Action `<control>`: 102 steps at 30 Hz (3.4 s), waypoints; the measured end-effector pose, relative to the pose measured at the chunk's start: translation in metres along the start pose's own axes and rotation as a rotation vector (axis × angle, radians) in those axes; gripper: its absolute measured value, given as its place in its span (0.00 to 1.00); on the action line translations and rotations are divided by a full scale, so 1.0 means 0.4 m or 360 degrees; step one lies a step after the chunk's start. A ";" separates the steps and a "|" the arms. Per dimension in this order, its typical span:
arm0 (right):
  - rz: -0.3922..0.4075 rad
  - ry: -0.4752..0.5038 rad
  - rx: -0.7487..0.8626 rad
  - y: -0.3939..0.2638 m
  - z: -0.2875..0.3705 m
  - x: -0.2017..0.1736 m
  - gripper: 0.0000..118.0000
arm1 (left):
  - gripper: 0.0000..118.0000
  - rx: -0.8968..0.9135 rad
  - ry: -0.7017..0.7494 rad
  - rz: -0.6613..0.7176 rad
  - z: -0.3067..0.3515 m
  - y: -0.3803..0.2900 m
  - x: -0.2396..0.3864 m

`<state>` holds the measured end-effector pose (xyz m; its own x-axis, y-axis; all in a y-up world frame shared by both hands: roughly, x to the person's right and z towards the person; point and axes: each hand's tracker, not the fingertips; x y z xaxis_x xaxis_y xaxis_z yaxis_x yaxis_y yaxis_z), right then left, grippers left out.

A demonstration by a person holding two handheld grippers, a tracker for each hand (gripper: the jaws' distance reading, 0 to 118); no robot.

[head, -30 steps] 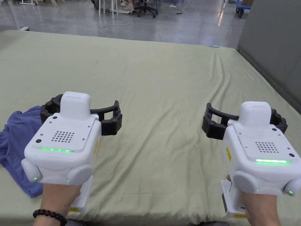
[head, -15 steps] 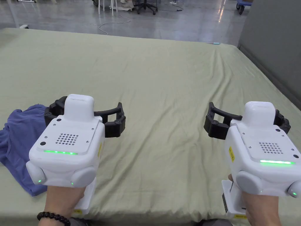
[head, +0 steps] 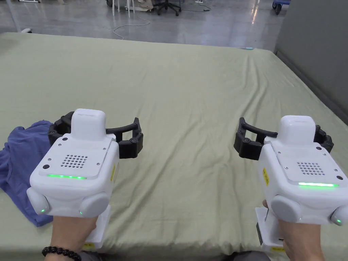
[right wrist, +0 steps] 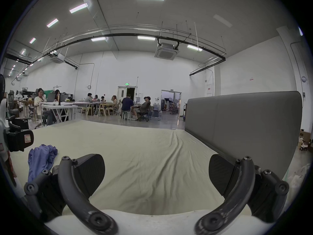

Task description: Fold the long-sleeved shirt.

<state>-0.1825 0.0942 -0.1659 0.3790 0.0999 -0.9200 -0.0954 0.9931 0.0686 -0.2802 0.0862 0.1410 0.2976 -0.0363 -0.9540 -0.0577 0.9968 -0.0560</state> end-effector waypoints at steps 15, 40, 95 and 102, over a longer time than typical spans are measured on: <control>0.0018 -0.0021 0.0003 0.001 0.003 0.009 1.00 | 0.96 -0.0009 0.0039 -0.0053 0.011 0.000 0.011; -0.0013 0.0635 0.0039 0.022 -0.053 -0.382 0.00 | 0.00 -0.0031 0.0738 0.0091 0.111 0.050 -0.341; -0.0061 -0.0079 -0.0248 -0.035 -0.021 0.080 0.00 | 0.01 -0.1214 -0.1023 0.0202 -0.529 -0.113 0.609; -0.0080 -0.0091 -0.0290 -0.054 -0.034 0.098 0.00 | 1.00 -0.1047 -0.0999 0.0080 -0.510 -0.089 0.549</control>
<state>-0.1780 0.0759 -0.2086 0.4389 0.0591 -0.8966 -0.2384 0.9697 -0.0527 -0.4071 0.0282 -0.1266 0.7331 0.2438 -0.6350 -0.5596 0.7469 -0.3592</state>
